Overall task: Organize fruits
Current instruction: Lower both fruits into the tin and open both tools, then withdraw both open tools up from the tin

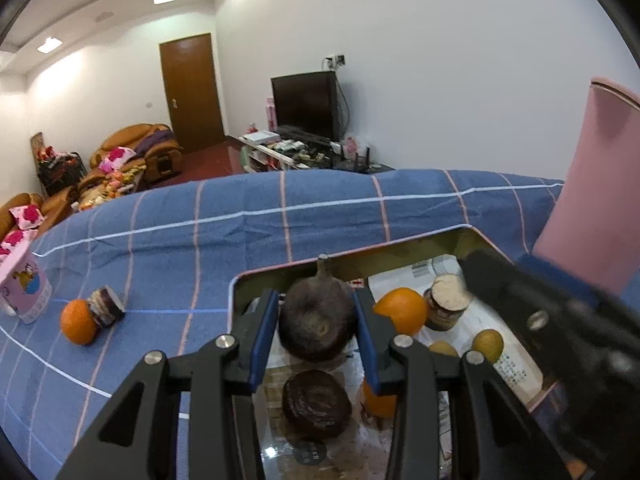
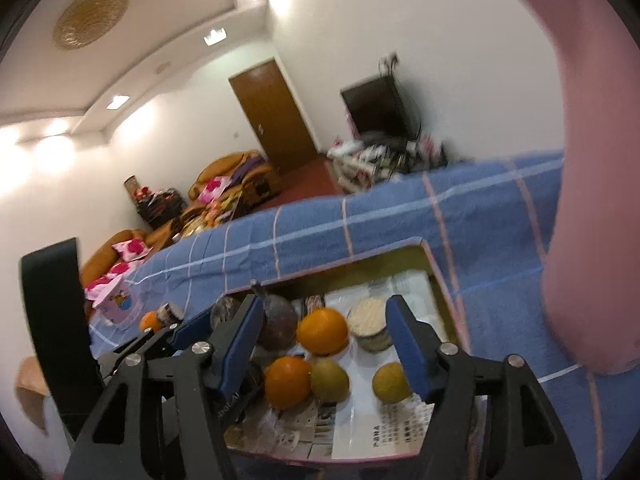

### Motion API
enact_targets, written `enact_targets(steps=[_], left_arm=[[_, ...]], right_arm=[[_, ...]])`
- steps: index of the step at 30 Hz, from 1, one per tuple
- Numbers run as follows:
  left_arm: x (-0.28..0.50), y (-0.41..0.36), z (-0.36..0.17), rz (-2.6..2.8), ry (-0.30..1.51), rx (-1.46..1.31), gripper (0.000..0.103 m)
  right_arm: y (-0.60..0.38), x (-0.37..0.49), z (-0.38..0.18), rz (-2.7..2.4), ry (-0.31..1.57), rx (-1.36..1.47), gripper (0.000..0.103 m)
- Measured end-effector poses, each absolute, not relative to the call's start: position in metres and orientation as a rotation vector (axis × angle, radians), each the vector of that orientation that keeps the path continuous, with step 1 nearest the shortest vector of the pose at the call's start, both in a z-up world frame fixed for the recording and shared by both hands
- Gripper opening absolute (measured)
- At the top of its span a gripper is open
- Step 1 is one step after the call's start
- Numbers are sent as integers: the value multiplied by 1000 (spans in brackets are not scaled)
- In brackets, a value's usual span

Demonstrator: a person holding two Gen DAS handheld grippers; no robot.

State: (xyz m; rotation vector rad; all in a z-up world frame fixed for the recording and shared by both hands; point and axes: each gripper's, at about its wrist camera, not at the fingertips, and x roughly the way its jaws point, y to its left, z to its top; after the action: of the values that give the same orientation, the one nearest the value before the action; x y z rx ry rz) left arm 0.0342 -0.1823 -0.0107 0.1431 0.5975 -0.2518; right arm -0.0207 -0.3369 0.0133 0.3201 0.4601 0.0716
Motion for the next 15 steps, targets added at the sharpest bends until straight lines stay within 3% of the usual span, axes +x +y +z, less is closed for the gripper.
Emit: enact_targets(steps=[3, 5, 7, 11, 15], left_arm=[[29, -184, -8, -232, 563, 157, 65], [26, -185, -6, -211, 543, 171, 82], [22, -185, -4, -193, 519, 183, 94], [14, -182, 0, -183, 465, 179, 103], [7, -176, 4, -171, 429, 162, 103]], right_arm=[[-333, -35, 22, -23, 381, 258, 69], [-332, -40, 26, -87, 348, 227, 82], [-332, -43, 28, -140, 329, 201, 83], [-334, -45, 28, -194, 310, 167, 83], [-326, -54, 31, -248, 236, 91, 83]])
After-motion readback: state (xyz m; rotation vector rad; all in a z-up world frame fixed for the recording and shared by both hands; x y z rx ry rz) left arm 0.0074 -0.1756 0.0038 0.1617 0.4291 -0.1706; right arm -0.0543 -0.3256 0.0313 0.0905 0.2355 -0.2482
